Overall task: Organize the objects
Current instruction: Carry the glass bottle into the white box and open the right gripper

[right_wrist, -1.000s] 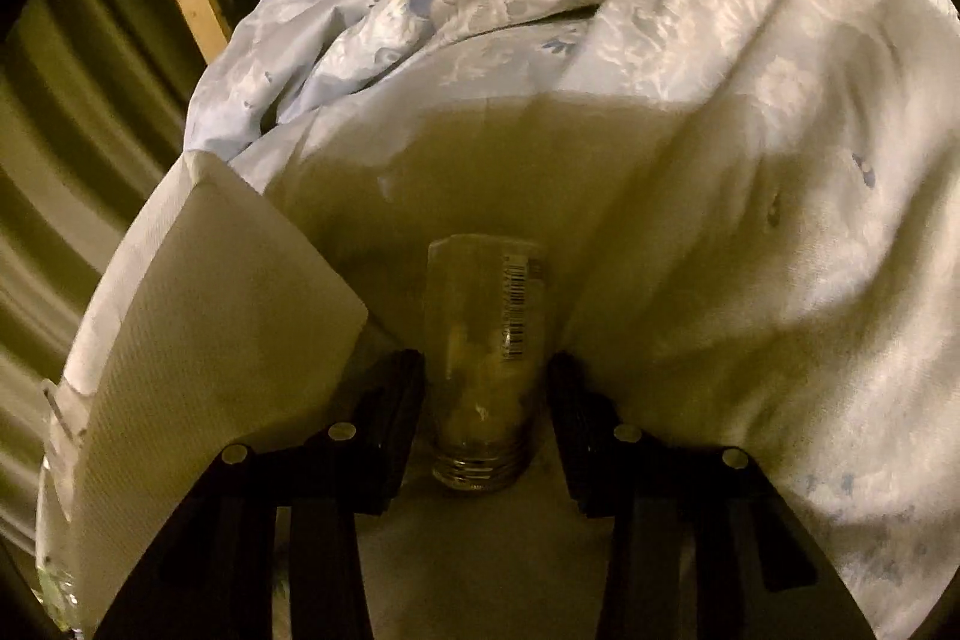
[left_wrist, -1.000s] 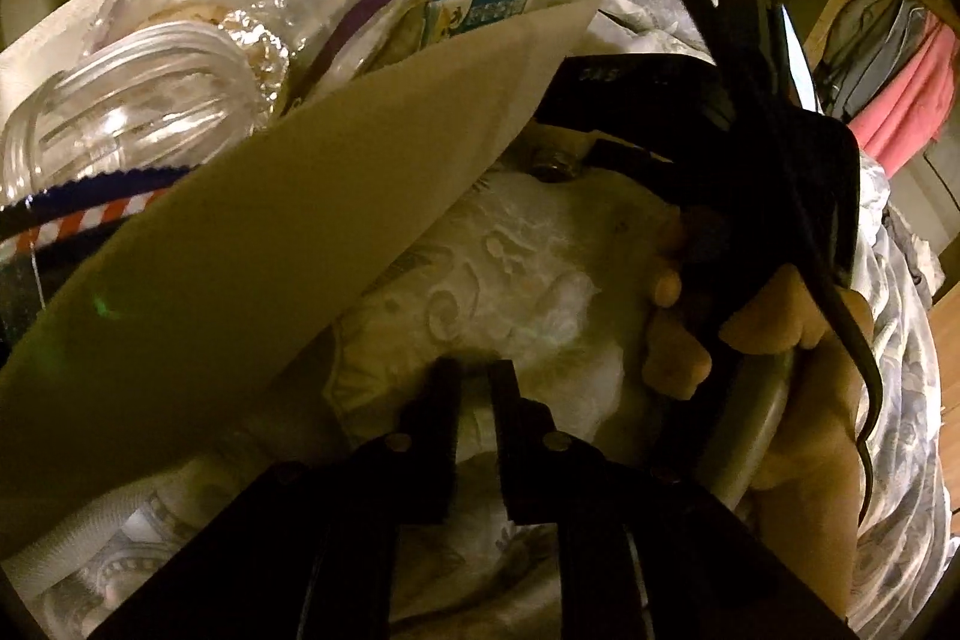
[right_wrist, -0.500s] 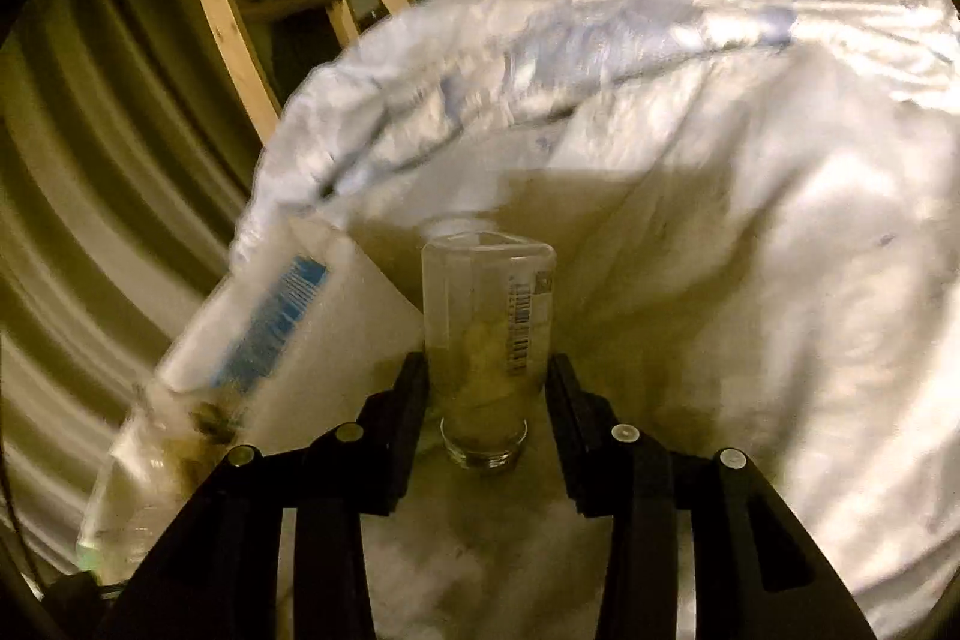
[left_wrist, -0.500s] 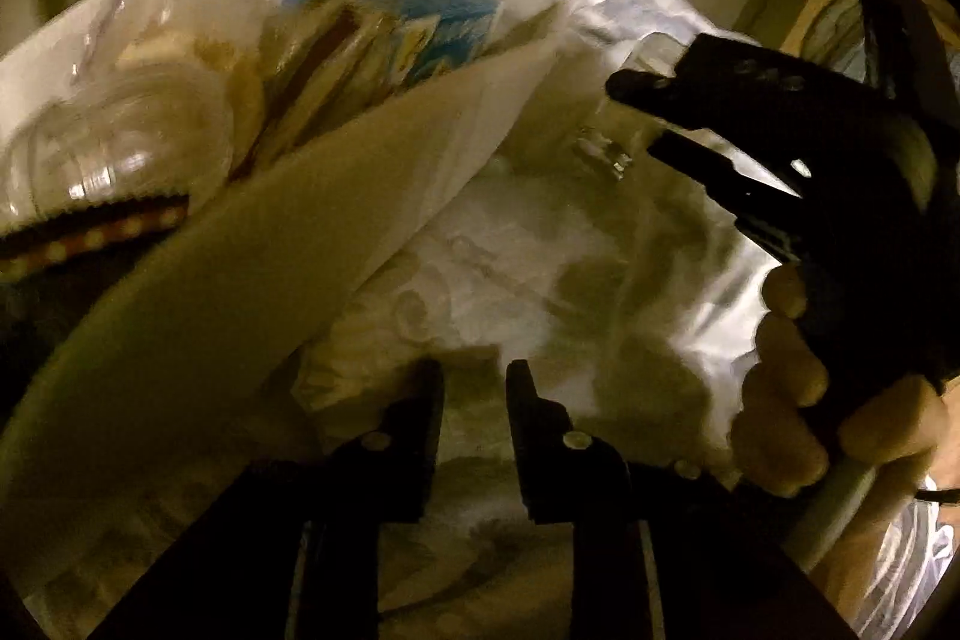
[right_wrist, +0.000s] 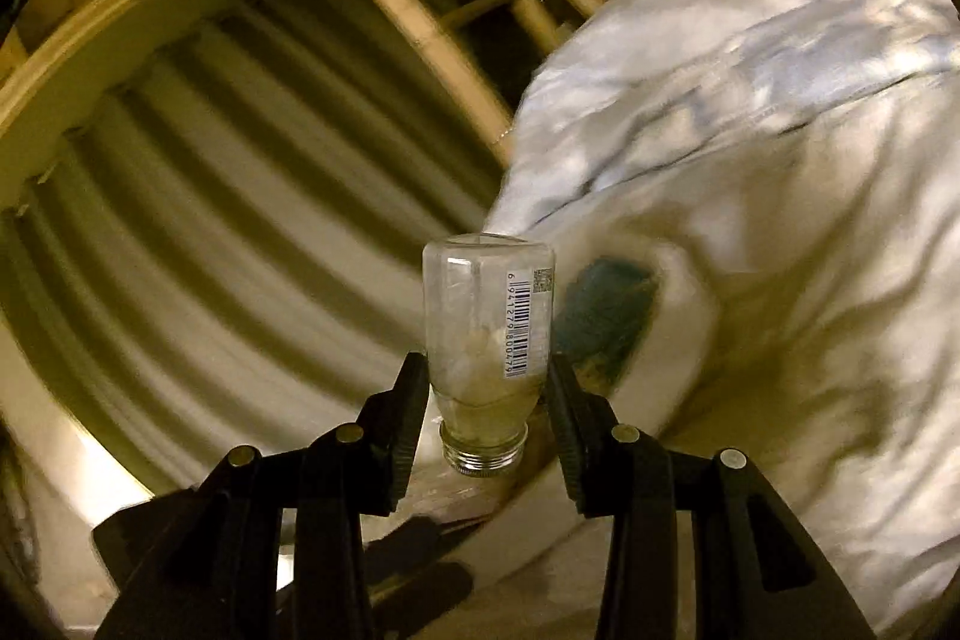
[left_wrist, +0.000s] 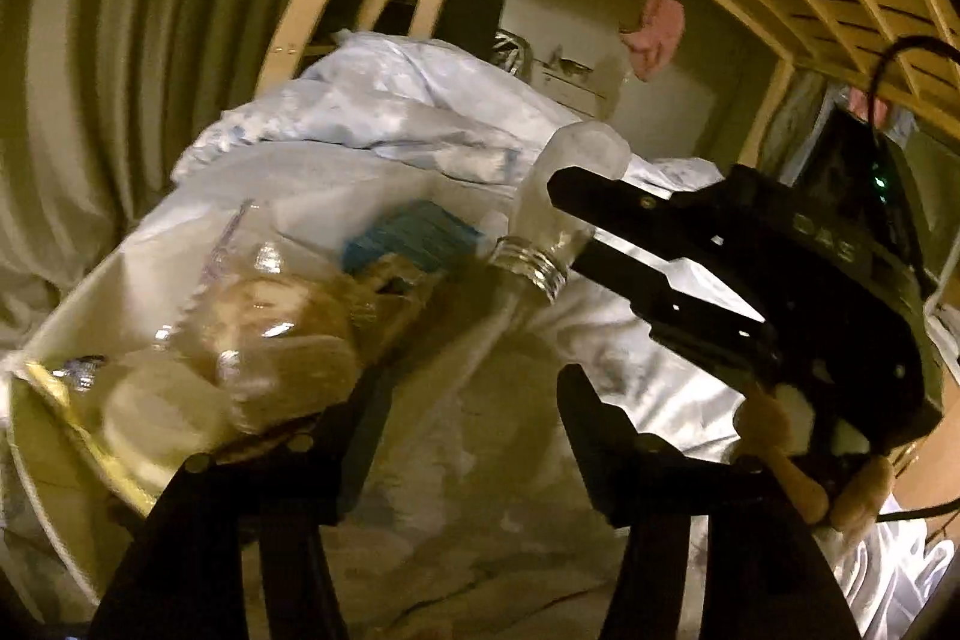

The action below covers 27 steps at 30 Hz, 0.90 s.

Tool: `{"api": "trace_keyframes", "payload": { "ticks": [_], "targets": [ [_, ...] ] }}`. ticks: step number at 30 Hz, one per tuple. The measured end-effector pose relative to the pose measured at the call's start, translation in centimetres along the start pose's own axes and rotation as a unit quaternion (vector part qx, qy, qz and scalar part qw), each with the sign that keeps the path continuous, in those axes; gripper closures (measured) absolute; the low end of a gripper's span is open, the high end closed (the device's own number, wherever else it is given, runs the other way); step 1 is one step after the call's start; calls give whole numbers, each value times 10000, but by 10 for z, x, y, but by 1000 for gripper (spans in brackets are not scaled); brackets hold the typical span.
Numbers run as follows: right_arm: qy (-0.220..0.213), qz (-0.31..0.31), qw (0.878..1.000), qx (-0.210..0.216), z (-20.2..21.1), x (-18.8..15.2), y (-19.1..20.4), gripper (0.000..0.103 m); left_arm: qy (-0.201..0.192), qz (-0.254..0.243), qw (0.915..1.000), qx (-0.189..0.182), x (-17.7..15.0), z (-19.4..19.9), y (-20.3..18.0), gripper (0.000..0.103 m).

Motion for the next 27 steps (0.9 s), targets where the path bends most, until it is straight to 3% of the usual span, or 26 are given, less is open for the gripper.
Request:
{"api": "trace_keyframes", "payload": {
  "ticks": [4,12,16,21,27],
  "targets": [
    [308,-69,9994,113,-18,-17,14,63,52,-90,9995,309,6,-7,4,47],
    [933,-65,9951,-335,-48,-45,11,62,192,32,9984,525,2,-18,18,47],
    [847,-118,9952,-478,-50,-45,8,60,106,55,9981,612,5,-15,22,47],
    [672,-152,9976,-104,-36,-35,22,50,25,-59,9978,667,7,-13,20,47],
    [550,700,9928,-799,-2,-22,48,50,-32,-301,9978,595,20,8,0,47]
  ]
}}
Point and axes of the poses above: each gripper's, at about its wrist camera, not at the fingertips, and z roughly against the way its jaws point, y to its left, x to its top, the point moved 9 cm from there along -z, roughly the way its jaws point, and after that the axes turned 11 degrees about -y, right-handed, at the moved point
